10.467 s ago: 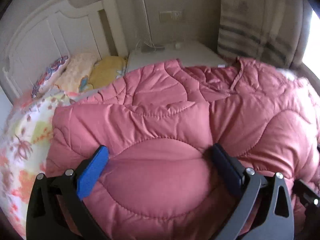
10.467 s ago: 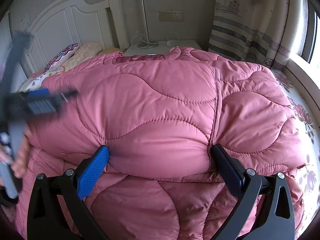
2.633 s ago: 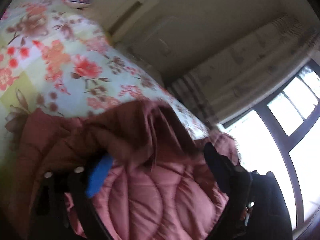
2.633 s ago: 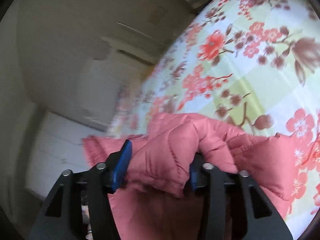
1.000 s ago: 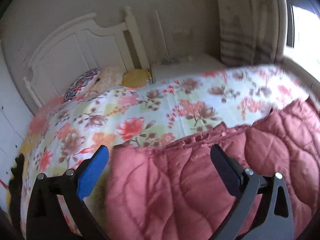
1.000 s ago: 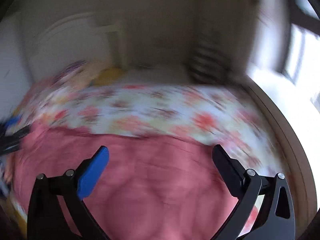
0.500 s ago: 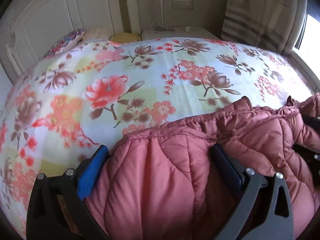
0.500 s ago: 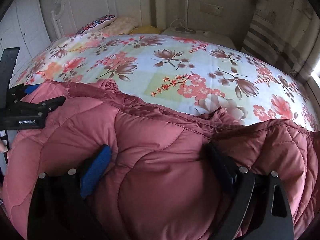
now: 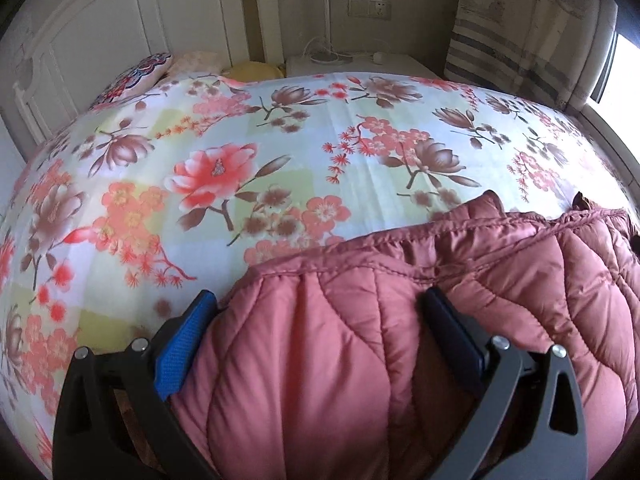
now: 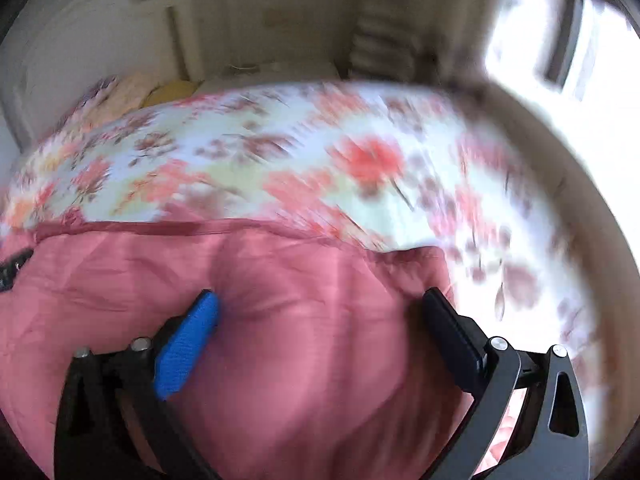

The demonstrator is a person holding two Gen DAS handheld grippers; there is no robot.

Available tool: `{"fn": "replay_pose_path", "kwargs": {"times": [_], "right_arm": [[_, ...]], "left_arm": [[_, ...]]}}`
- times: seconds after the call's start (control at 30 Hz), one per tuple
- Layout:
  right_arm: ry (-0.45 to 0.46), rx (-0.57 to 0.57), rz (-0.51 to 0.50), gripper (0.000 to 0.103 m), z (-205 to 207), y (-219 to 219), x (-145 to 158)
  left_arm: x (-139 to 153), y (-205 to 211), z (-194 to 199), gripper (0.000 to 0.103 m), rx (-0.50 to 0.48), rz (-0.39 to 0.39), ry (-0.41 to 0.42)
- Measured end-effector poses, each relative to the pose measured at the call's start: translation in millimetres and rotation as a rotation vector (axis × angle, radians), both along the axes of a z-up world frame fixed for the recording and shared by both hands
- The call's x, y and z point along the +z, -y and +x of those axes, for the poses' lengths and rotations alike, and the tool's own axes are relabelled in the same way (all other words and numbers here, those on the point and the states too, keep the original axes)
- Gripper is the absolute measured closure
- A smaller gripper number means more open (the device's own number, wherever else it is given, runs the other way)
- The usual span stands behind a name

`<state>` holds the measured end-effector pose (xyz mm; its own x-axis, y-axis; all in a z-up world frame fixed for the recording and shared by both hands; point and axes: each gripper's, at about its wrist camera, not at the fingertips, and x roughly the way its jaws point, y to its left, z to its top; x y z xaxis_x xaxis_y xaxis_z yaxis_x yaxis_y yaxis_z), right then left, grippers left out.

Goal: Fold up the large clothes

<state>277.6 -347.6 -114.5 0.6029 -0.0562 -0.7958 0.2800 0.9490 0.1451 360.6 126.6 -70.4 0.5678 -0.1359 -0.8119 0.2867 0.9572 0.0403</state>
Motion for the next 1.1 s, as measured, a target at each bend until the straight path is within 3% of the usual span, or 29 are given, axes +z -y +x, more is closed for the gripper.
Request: {"fn": "replay_pose_path", "kwargs": {"times": [0.07, 0.17, 0.27, 0.4, 0.47, 0.6, 0.7, 0.8, 0.87, 0.97, 1.1], "right_arm": [[0.026, -0.029, 0.096, 0.006, -4.1, 16.9, -2.9], [0.01, 0.004, 0.045, 0.004, 3.3, 8.5, -4.0], [0.012, 0.036, 0.075, 0.004, 7.8, 13.4, -5.8], [0.012, 0.053, 0.074, 0.004, 9.1, 9.8, -6.5], [0.007, 0.051, 0.056, 0.004, 9.5, 6.4, -5.6], [0.005, 0.048, 0.032, 0.004, 9.3, 3.8, -5.2], [0.005, 0.047, 0.032, 0.004, 9.3, 3.6, -5.2], [0.006, 0.047, 0.032, 0.004, 9.3, 3.8, -5.0], [0.009, 0.046, 0.039, 0.004, 8.9, 4.4, -5.3], [0.011, 0.038, 0.057, 0.004, 8.0, 6.6, -6.4], [0.01, 0.039, 0.05, 0.004, 7.4, 6.8, -6.5]], "left_arm": [[-0.3, -0.4, -6.0, 0.002, 0.019, 0.004, 0.005], [-1.0, -7.0, -15.4, 0.002, 0.056, -0.015, -0.004], [-1.1, -12.0, -23.9, 0.002, 0.084, -0.03, -0.004], [7.8, -6.2, -22.5, 0.002, 0.118, 0.043, 0.005], [27.4, 3.1, -33.7, 0.004, 0.158, 0.089, 0.066], [74.5, 53.9, -82.6, 0.002, -0.011, -0.08, 0.162], [72.4, 114.3, -106.4, 0.002, -0.146, -0.009, 0.197], [12.9, 175.0, -108.3, 0.002, -0.244, 0.182, 0.136], [8.0, 172.8, -102.3, 0.002, -0.241, 0.144, 0.12], [12.0, 148.0, -87.0, 0.002, -0.235, 0.036, 0.018], [28.1, 90.6, -69.5, 0.002, -0.105, 0.04, 0.052]]}}
